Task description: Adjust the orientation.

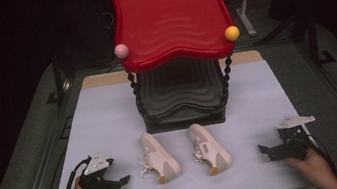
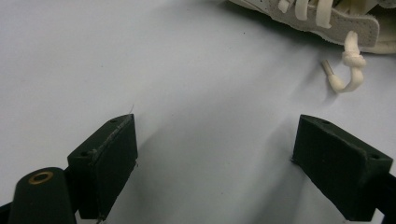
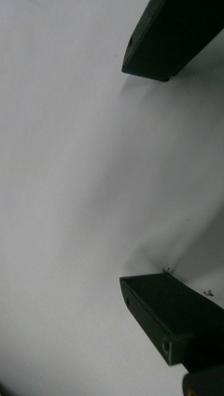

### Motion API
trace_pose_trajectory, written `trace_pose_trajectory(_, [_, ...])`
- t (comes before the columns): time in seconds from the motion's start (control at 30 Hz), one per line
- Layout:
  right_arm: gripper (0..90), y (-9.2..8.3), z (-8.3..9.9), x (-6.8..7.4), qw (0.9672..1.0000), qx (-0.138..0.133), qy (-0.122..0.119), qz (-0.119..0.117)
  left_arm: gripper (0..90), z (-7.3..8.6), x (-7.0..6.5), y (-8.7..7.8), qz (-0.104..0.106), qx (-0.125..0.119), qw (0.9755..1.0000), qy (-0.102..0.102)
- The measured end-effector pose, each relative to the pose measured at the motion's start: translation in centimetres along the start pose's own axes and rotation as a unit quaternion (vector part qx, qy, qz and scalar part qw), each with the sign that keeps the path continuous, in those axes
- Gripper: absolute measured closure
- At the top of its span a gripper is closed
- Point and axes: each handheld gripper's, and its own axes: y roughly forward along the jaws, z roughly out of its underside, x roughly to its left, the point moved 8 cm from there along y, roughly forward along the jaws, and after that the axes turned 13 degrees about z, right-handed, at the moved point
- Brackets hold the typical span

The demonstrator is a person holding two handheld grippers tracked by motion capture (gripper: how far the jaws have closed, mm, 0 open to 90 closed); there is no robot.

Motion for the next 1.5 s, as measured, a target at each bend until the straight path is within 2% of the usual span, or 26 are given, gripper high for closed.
trace_pose_trajectory(0.43, [0.2, 0.0, 0.0, 0.0, 1.0, 0.0, 0.0, 0.0, 14.6, -0.1, -0.2, -0.1, -0.004, 0.006, 1.0, -0.005])
trace_pose_trajectory(0.53, [0.2, 0.0, 0.0, 0.0, 1.0, 0.0, 0.0, -0.001, 14.7, -0.2, -0.7, -0.1, 0.002, 0.007, 1.0, 0.002])
trace_pose_trajectory(0.6, [0.2, 0.0, 0.0, 0.0, 1.0, 0.001, 0.0, -0.001, 15.1, -0.6, -1.1, -0.2, 0.007, -0.001, 1.0, 0.002])
trace_pose_trajectory(0.67, [0.2, 0.0, 0.0, 0.0, 1.0, 0.001, 0.0, -0.001, 19.4, -1.0, -1.5, -0.3, 0.014, -0.012, 0.9998, 0.008])
trace_pose_trajectory(0.8, [0.2, 0.0, 0.0, 0.0, 1.0, 0.001, -0.001, -0.001, 23.5, -1.6, -2.3, 0.0, 0.029, -0.015, 0.9993, 0.022])
trace_pose_trajectory(0.87, [0.2, 0.0, 0.0, 0.0, 1.0, 0.002, -0.001, -0.001, 23.9, -2.2, -3.3, 0.4, 0.045, -0.021, 0.9983, 0.031])
trace_pose_trajectory(1.0, [0.2, 0.0, 0.0, 0.0, 1.0, 0.002, 0.0, -0.001, 25.3, -3.0, -4.3, 1.1, 0.058, -0.021, 0.997, 0.048])
trace_pose_trajectory(1.2, [0.2, 0.0, 0.0, 0.0, 1.0, 0.002, 0.0, -0.001, 27.2, -3.9, -5.2, 2.5, 0.074, -0.019, 0.9956, 0.055])
trace_pose_trajectory(1.5, [0.2, 0.0, 0.0, 0.0, 1.0, 0.001, -0.001, -0.001, 30.0, -4.8, -5.2, 4.3, 0.063, -0.008, 0.9971, 0.043])
